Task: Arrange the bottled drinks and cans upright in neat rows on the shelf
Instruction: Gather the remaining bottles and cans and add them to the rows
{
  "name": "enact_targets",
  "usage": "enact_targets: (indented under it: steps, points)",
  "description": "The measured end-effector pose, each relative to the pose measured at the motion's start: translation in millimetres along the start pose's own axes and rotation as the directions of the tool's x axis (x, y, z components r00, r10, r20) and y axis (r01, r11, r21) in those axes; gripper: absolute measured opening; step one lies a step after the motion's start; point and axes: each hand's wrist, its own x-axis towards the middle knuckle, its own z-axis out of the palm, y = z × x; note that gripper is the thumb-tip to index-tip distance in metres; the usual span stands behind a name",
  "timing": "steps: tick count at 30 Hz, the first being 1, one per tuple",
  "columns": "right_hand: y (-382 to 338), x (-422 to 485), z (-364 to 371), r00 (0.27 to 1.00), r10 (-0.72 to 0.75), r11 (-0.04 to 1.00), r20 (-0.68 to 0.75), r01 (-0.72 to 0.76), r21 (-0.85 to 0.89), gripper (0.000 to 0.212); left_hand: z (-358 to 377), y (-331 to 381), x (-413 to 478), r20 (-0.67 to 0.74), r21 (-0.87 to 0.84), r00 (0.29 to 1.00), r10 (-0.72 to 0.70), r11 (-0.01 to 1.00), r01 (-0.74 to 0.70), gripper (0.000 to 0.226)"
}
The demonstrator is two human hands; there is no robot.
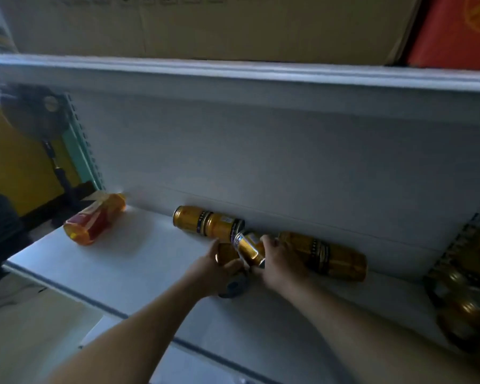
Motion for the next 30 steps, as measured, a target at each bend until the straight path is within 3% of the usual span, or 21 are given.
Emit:
enact_targets:
  steps: [2, 5, 10, 14, 18, 22, 25, 30]
  points:
    - [-1, -8, 3, 0.999, 0.012, 1.0, -0.051, -0.01, 0.027, 0.06, -6, -6, 9, 0.057, -0.103, 0.997, 0.046, 0.994, -0.04, 0.073]
    - [-7, -27, 10, 0.99, 0.071, 0.995, -0.121, -0.06, 0.085, 0.062, -18, -20, 15, 0.093, -0.241, 0.983, 0.16, 0.961, -0.133, 0.043]
    - [-25, -61, 16, 0.94, 0.294, 0.91, -0.171, -0.22, 0.351, 0.062, -36, -49, 13, 0.048, -0.272, 0.938, 0.343, 0.908, -0.318, 0.065]
    - [-40, -82, 8, 0.818, 0.463, 0.821, -0.34, -0.252, 0.513, 0.073, -35, -65, -3, 0.031, -0.199, 0.892, 0.45, 0.878, -0.436, 0.068]
    - [-52, -97, 8, 0.739, 0.569, 0.741, -0.361, -0.271, 0.614, 0.08, -35, -72, -5, 0.111, -0.264, 0.873, 0.474, 0.861, -0.434, 0.088]
    - [-58, -107, 21, 0.781, 0.539, 0.755, -0.315, -0.283, 0.591, 0.074, -33, -75, -3, 0.146, -0.332, 0.87, 0.471, 0.852, -0.405, 0.074]
    - [-61, -115, 15, 0.795, 0.565, 0.688, -0.22, -0.306, 0.658, 0.084, -31, -73, -6, 0.151, -0.36, 0.879, 0.453, 0.853, -0.378, 0.071]
    - [-57, -156, -11, 0.647, 0.721, 0.527, -0.247, -0.282, 0.802, 0.076, -17, -40, -31, 0.155, -0.448, 0.842, 0.516, 0.797, -0.405, 0.066]
